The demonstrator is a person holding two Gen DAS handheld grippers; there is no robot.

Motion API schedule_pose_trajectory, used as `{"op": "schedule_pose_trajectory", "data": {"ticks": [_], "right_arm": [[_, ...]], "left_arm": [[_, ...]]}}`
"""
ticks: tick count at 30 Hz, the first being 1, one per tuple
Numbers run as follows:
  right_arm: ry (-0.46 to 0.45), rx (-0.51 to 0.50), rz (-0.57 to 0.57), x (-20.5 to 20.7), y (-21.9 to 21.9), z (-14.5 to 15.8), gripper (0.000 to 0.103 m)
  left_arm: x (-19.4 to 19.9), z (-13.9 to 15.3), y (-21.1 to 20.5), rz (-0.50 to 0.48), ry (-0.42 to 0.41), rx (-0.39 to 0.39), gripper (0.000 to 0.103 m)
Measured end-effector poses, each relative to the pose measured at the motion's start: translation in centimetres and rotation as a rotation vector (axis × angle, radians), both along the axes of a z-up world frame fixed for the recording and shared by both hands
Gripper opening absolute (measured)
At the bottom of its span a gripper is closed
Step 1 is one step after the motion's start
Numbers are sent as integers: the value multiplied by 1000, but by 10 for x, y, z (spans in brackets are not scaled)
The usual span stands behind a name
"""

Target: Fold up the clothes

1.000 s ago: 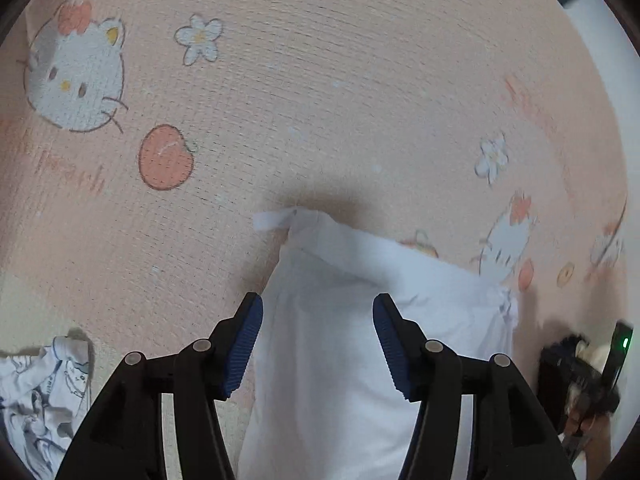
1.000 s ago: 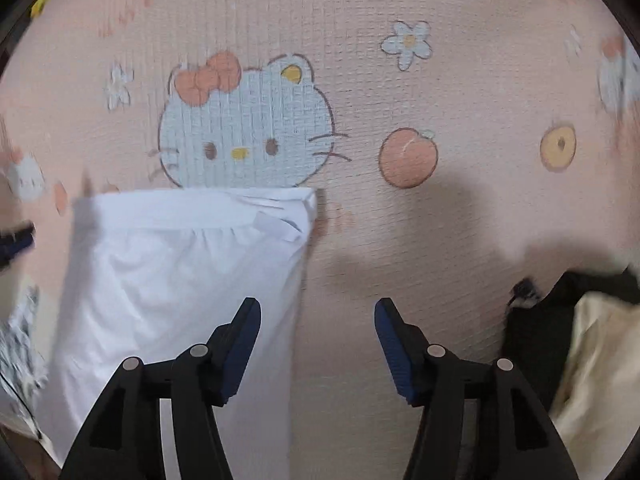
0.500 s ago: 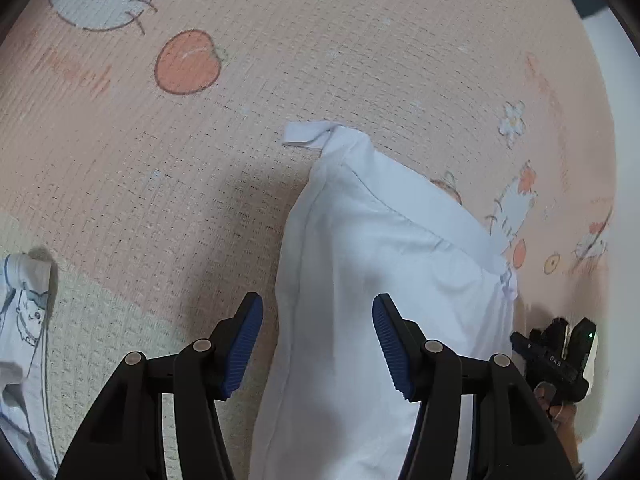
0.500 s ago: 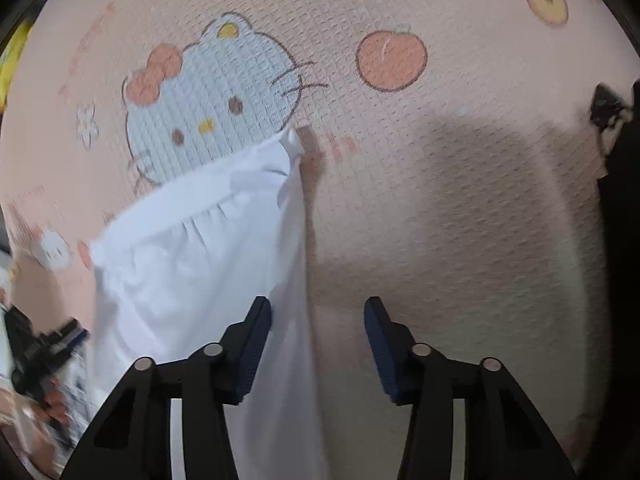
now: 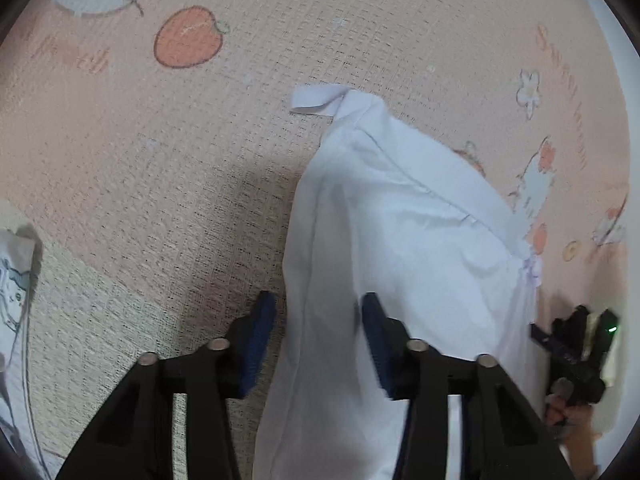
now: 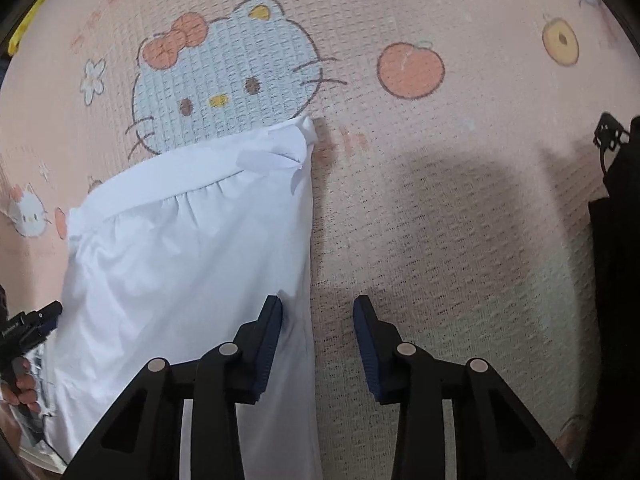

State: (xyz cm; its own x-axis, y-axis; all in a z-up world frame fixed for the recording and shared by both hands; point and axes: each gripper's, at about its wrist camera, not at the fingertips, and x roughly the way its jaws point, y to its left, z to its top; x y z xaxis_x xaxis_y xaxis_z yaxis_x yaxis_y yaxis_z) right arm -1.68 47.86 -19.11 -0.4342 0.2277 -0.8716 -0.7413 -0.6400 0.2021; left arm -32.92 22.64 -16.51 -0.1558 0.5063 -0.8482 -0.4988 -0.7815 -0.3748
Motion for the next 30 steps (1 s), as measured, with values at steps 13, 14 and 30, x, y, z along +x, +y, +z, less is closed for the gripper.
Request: {"op": "schedule_pose_trajectory", "data": {"ticks": [13, 14, 30], "right_arm": [[-207, 227, -3, -40, -18, 6, 5], [-210, 235, -4, -41, -19, 6, 5], [-47, 251, -83, -8, -30, 72, 58]], "left_arm": [[16, 3, 18, -80, 270, -249, 9], [18, 3, 19, -90, 294, -270, 9], [24, 68, -44, 139, 252, 78, 64]]}}
